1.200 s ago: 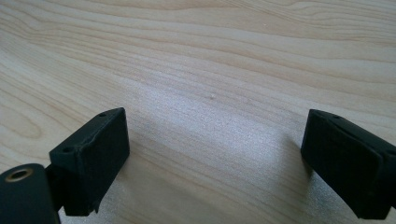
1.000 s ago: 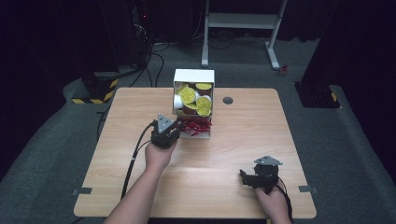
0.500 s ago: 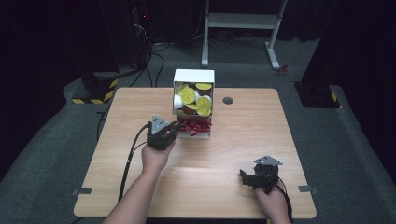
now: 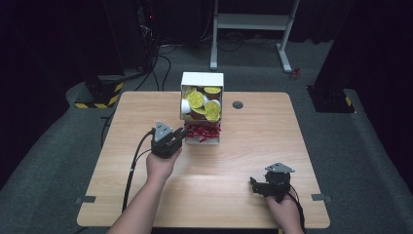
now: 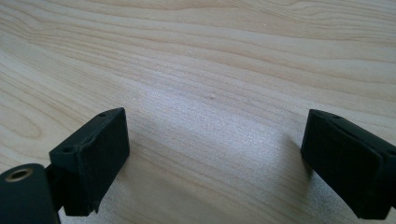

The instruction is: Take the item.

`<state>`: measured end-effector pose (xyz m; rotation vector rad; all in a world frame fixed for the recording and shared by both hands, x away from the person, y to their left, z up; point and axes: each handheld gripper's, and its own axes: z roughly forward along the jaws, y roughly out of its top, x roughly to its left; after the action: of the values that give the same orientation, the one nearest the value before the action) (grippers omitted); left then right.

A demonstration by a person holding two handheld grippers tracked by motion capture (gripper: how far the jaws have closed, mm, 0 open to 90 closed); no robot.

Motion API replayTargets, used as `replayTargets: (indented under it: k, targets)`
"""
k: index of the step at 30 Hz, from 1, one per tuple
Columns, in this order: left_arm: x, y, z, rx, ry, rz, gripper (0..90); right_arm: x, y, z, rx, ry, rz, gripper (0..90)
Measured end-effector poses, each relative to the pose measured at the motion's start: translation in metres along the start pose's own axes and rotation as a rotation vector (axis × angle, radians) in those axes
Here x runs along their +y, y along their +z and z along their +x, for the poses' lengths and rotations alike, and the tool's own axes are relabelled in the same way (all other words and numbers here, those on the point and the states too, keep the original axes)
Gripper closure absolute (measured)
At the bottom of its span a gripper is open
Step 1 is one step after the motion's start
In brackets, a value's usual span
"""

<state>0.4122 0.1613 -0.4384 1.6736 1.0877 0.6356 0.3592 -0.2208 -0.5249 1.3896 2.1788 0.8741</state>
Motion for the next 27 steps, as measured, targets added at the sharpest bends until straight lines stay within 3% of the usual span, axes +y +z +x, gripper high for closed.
replayTargets:
  k: [27]
  targets:
    - [0.004, -0.024, -0.002, -0.025, 0.003, -0.03, 79.0, 0.0, 0.0, 0.0, 0.0, 0.0, -0.002, 7.7]
